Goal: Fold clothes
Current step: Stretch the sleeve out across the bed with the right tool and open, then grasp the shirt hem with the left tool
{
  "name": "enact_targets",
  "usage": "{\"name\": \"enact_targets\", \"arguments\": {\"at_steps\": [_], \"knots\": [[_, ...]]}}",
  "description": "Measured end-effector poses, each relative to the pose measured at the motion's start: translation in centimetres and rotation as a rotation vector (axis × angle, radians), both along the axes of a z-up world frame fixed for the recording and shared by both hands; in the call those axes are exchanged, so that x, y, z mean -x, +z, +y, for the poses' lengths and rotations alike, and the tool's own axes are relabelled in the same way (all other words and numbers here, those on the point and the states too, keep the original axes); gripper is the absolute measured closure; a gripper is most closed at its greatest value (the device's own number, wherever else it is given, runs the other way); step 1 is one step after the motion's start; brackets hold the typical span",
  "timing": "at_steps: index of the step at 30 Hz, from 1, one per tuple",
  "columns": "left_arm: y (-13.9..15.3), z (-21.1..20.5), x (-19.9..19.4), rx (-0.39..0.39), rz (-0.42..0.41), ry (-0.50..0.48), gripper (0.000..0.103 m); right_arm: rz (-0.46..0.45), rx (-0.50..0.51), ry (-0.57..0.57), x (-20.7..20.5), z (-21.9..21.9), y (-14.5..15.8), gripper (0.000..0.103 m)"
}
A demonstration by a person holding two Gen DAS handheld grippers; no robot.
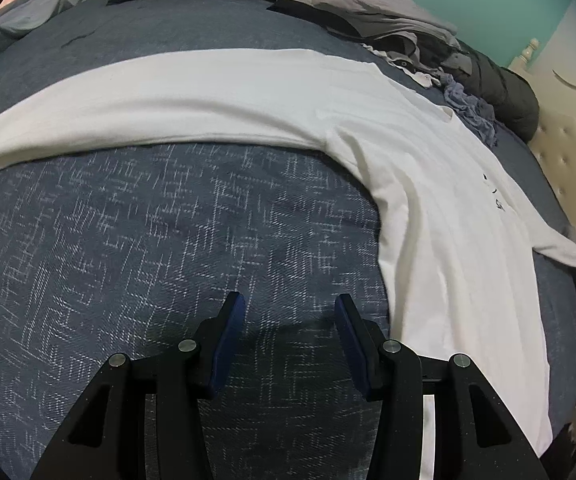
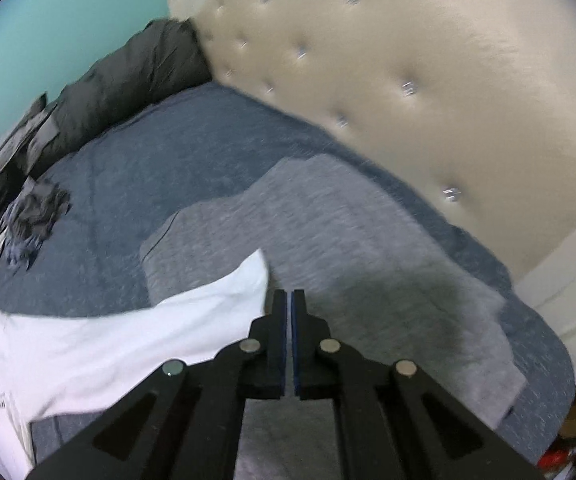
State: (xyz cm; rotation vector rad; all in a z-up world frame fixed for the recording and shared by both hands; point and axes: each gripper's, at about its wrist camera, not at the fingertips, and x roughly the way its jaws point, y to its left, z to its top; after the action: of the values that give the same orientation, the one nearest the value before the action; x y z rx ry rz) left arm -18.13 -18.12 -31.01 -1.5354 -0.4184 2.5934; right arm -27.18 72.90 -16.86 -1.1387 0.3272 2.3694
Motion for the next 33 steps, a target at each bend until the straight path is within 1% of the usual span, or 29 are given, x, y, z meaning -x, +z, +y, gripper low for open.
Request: {"name": "enact_targets", "arguments": {"at_steps": [2, 6, 7, 9, 10, 11, 15, 18, 23, 27, 33], "knots": [[1.0, 0.1, 0.1, 0.0, 0.005, -0.005, 0.052, 0.033, 0.013, 0.009, -1.0, -0.5, 0.9, 0.1], [2.9, 1.2, -0.4, -0.01, -0.003, -0.058, 0.052, 0.082, 0.075, 0.12, -3.3, -3.7, 2.7, 0.099], [3.4, 1.6, -0.6, -0.012, -0.007, -0.076, 0.052, 0.094, 0.096, 0.153, -4.0, -4.6, 2.9, 0.097], [4.5, 1.8, -1.4, -0.034, -0.019, -0.101, 0.052, 0.099, 0.141, 0.221, -5.6, -6.7, 3.0, 0.085], [5.0, 1.9, -1.9, -0.047, -0.025, -0.113, 0.052, 0.087, 0.167, 0.255, -6.3, -8.1, 2.6, 0.071], [5.6, 2.0, -2.4, -0.06, -0.031, -0.125, 0.052, 0.074, 0.193, 0.289, -7.1, -9.4, 2.2, 0.064], [6.2, 2.6, -4.6, -0.081, -0.073, -0.163, 0.052, 0.024, 0.299, 0.425, -10.0, -14.9, 0.6, 0.064], [6.5, 3.0, -6.4, -0.095, -0.106, -0.191, 0.052, -0.024, 0.352, 0.526, -12.3, -19.4, -0.5, 0.064], [5.1, 3.8, -9.0, -0.099, -0.162, -0.224, 0.052, -0.09, 0.401, 0.652, -15.6, -25.5, -2.0, 0.064], [3.5, 4.6, -10.4, -0.102, -0.21, -0.249, 0.052, -0.105, 0.409, 0.688, -17.8, -28.1, -2.6, 0.063], [1.9, 5.4, -11.5, -0.124, -0.26, -0.254, 0.052, -0.117, 0.43, 0.682, -19.6, -29.1, -3.1, 0.063]]}}
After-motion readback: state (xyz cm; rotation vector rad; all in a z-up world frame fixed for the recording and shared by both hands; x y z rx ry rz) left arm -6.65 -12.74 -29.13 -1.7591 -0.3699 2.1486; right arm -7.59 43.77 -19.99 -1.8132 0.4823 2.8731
